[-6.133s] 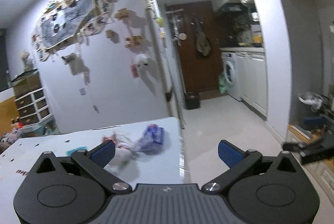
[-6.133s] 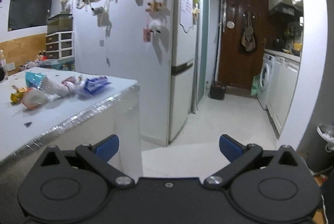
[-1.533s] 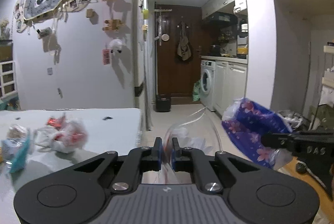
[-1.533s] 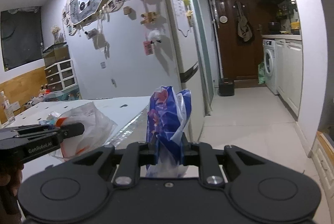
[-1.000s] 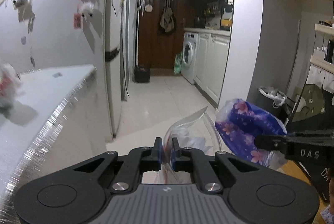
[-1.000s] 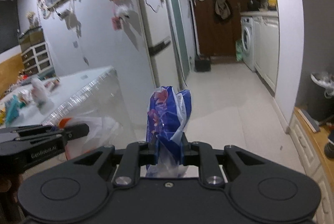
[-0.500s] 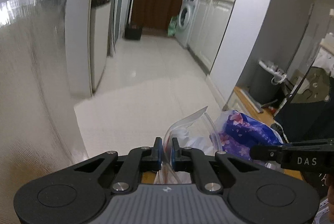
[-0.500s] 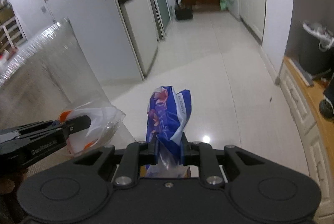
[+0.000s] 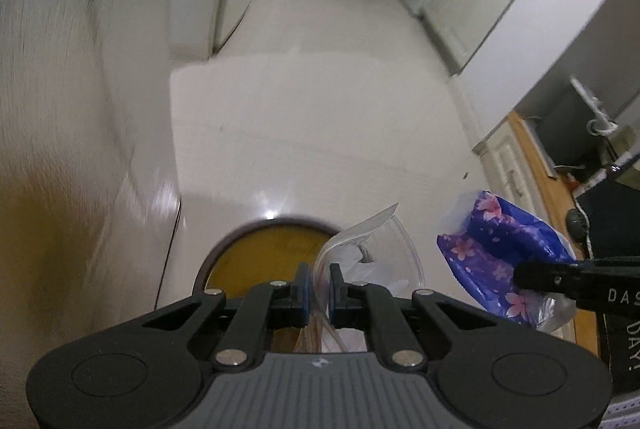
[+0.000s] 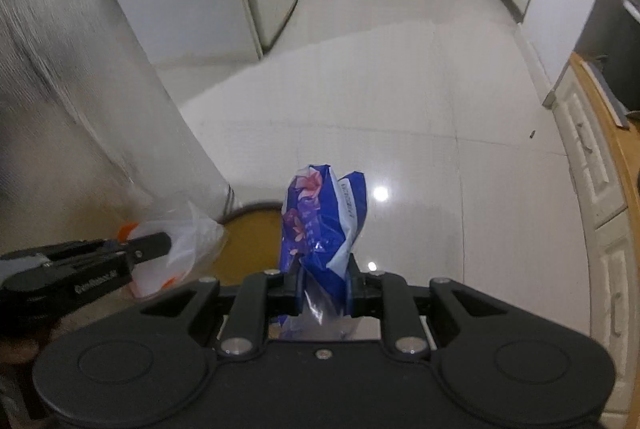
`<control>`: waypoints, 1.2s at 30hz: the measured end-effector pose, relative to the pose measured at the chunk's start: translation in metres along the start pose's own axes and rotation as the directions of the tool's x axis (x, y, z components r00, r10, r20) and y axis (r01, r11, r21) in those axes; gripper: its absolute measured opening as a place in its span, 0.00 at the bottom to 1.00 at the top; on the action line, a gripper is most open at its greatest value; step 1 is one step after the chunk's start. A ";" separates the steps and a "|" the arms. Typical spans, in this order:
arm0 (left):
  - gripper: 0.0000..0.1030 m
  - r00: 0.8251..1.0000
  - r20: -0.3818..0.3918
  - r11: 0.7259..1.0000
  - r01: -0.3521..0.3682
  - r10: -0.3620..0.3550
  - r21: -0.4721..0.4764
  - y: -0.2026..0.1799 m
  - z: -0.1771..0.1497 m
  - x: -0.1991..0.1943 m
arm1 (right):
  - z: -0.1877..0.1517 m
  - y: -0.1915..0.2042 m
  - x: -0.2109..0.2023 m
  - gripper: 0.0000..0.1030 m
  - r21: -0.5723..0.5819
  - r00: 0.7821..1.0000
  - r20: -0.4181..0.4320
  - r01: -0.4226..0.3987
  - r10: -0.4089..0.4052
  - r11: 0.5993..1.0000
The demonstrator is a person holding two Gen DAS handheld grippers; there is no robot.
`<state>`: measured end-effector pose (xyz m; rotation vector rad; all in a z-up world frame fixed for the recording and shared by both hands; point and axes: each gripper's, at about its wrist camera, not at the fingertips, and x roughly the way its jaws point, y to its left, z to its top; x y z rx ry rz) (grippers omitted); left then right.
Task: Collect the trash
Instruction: 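Carry the clear bag and blue-white bag with both tools over the yellow bin, then open both tools to drop the bags into the yellow bin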
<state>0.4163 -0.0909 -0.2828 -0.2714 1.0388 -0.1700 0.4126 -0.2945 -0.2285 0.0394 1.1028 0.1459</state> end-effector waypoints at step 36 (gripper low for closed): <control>0.09 0.986 -0.167 0.957 -0.026 -0.024 -0.290 0.067 -0.030 0.093 | 0.011 0.061 0.148 0.42 -0.279 0.979 -0.203 -0.041 -0.017 0.959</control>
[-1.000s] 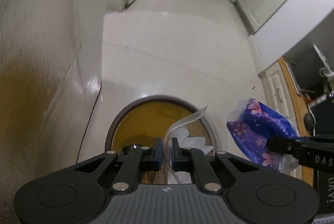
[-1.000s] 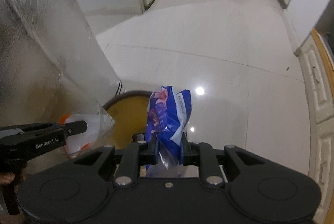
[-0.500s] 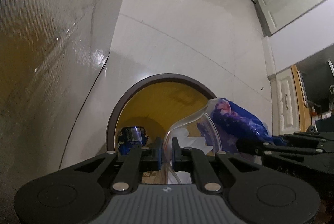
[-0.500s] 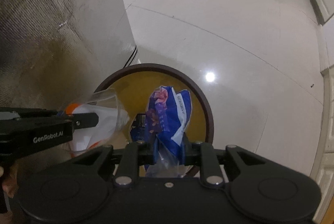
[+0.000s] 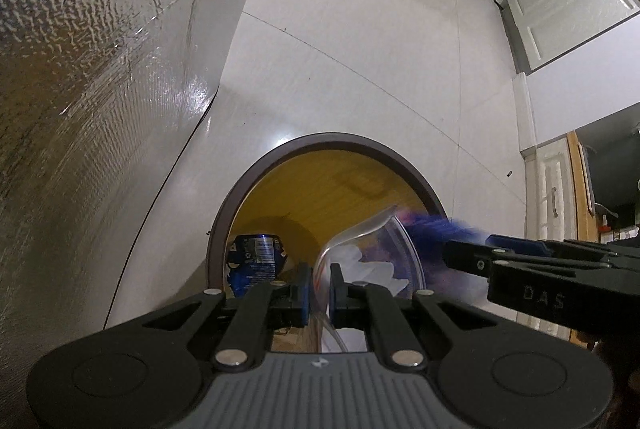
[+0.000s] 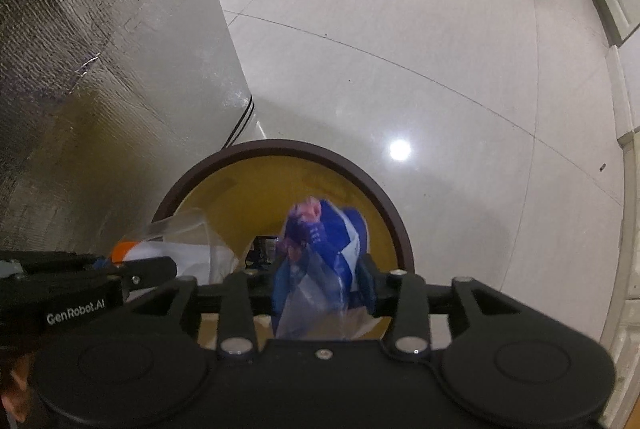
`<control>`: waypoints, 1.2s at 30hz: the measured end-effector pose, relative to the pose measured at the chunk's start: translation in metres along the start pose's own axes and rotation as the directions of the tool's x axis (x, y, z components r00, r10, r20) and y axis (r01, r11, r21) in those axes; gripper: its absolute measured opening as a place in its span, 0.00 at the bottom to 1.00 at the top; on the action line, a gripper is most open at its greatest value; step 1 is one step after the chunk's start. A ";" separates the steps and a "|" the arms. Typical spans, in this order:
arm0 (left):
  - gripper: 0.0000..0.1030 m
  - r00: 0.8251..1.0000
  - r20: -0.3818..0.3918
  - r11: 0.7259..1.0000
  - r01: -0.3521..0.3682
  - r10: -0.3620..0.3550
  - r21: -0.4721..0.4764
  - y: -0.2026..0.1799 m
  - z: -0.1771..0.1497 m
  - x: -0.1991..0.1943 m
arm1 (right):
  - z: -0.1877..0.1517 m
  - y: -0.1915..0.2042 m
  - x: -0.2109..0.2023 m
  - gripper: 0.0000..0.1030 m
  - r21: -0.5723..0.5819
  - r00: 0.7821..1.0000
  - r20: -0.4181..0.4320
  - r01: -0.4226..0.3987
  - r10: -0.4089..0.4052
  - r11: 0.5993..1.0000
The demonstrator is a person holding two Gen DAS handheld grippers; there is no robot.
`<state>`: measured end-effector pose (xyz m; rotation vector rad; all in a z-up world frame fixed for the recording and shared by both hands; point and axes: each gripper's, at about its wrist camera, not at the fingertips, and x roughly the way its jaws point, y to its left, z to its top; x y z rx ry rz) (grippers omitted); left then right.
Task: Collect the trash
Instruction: 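Open both tools to drop the bags into the yellow bin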
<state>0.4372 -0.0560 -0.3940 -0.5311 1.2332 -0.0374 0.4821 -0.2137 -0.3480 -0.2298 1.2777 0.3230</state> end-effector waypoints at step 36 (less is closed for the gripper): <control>0.60 0.982 -0.029 0.948 -0.173 0.188 0.267 -0.030 0.001 -0.001 | -0.020 -0.022 -0.008 0.73 0.065 0.995 -0.096 -0.023 0.029 0.998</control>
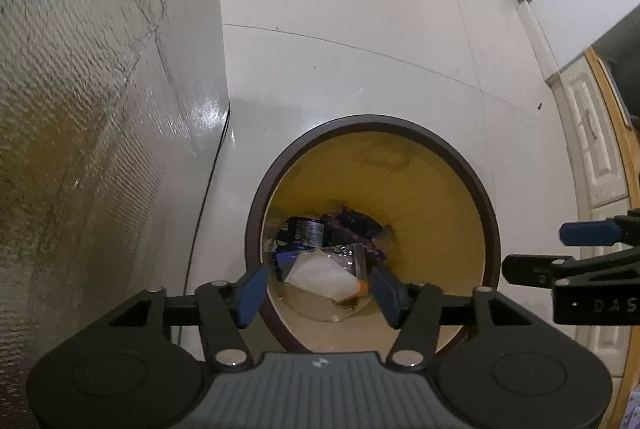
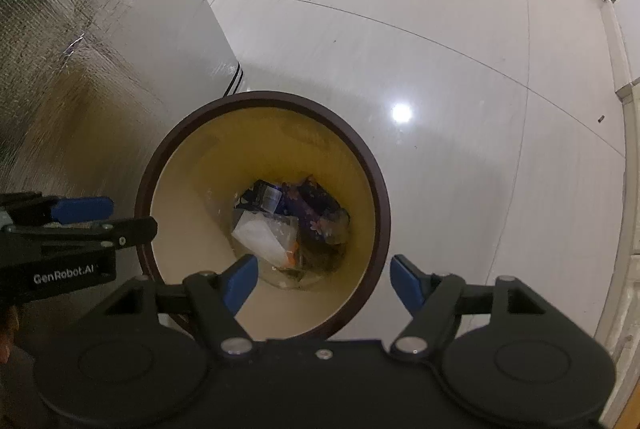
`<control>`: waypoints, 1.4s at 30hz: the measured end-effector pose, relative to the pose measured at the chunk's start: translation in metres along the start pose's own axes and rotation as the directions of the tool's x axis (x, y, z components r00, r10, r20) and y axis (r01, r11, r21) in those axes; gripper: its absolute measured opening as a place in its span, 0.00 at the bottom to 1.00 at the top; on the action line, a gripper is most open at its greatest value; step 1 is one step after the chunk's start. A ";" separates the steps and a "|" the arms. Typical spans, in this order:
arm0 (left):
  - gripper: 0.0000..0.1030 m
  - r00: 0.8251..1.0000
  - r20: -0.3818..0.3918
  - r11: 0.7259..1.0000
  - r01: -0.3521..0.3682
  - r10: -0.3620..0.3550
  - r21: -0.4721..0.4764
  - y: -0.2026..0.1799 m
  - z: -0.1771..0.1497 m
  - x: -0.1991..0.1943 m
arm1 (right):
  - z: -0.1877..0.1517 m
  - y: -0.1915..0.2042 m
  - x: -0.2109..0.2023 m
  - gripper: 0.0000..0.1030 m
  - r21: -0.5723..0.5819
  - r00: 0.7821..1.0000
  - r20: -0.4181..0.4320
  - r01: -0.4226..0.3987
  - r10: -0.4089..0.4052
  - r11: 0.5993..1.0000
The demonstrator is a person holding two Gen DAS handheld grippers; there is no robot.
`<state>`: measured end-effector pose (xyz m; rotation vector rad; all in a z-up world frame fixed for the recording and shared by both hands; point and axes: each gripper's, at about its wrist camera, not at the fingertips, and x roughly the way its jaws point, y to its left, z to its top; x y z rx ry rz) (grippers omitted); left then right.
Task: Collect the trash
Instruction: 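Open both tools to drop the bags into the yellow bin, then raise both tools from the bin and move back to the counter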
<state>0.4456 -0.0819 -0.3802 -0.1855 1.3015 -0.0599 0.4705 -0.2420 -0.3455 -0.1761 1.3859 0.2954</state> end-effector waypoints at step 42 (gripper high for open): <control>1.00 0.982 0.188 0.992 -0.052 0.030 0.113 -0.002 -0.030 -0.151 | -0.077 -0.008 -0.128 1.00 0.125 0.970 0.244 -0.046 0.014 0.991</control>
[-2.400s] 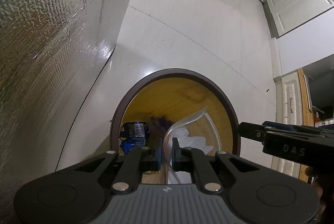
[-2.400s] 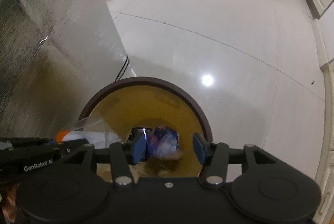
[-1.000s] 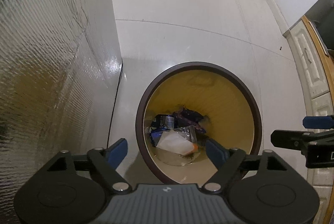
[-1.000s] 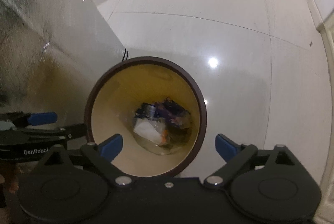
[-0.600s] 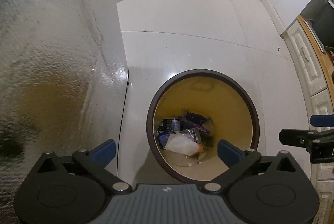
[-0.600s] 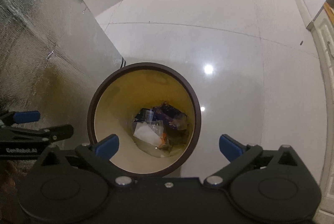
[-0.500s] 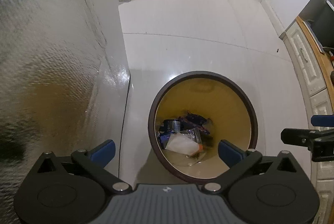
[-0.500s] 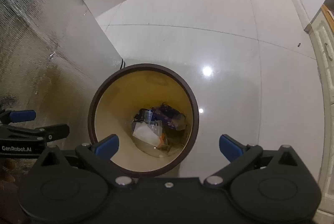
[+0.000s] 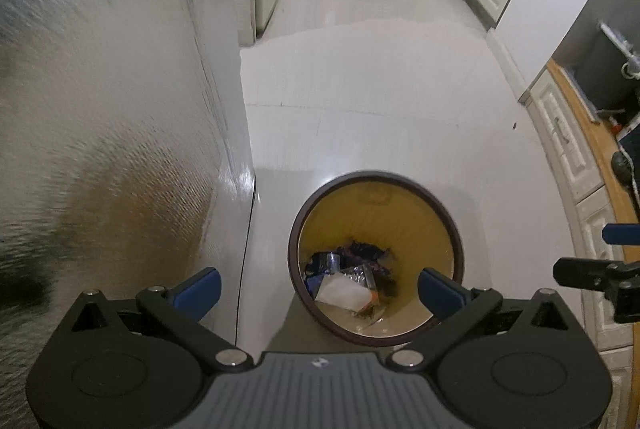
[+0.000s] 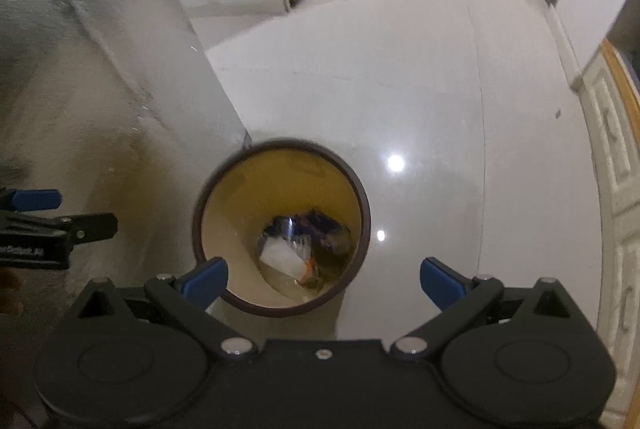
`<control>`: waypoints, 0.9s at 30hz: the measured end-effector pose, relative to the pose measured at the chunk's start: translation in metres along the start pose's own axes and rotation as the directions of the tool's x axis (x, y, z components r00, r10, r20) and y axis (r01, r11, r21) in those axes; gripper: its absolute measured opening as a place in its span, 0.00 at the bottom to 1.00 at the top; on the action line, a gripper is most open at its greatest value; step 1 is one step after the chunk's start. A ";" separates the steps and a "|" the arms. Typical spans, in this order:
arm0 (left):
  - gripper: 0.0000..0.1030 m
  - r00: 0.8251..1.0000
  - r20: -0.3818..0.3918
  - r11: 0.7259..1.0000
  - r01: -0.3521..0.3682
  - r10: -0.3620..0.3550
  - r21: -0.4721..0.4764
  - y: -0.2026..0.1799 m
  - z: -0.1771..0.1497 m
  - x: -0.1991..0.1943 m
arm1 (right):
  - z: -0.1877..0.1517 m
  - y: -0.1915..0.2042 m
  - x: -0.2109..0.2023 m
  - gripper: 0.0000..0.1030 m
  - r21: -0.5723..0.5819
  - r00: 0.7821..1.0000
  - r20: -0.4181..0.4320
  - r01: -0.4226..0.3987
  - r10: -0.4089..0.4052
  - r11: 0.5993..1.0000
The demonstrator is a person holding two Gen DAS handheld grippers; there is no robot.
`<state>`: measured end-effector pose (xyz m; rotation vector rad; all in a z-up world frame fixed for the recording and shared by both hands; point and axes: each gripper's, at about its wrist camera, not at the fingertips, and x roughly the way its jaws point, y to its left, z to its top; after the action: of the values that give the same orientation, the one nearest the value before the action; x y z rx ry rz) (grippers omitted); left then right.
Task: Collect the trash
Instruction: 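Raise both tools from the bin and move back to the counter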
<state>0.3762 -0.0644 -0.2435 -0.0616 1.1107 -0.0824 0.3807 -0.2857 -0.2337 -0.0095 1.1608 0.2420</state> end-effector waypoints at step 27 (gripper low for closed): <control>1.00 0.882 0.466 0.997 0.033 -0.065 0.075 -0.037 -0.025 -0.236 | -0.034 0.008 -0.201 1.00 -0.035 0.879 0.475 0.064 -0.040 0.997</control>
<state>0.2481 -0.0789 -0.0408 -0.0482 0.6191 -0.1410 0.2729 -0.3189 -0.0640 -0.0236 0.6621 0.2101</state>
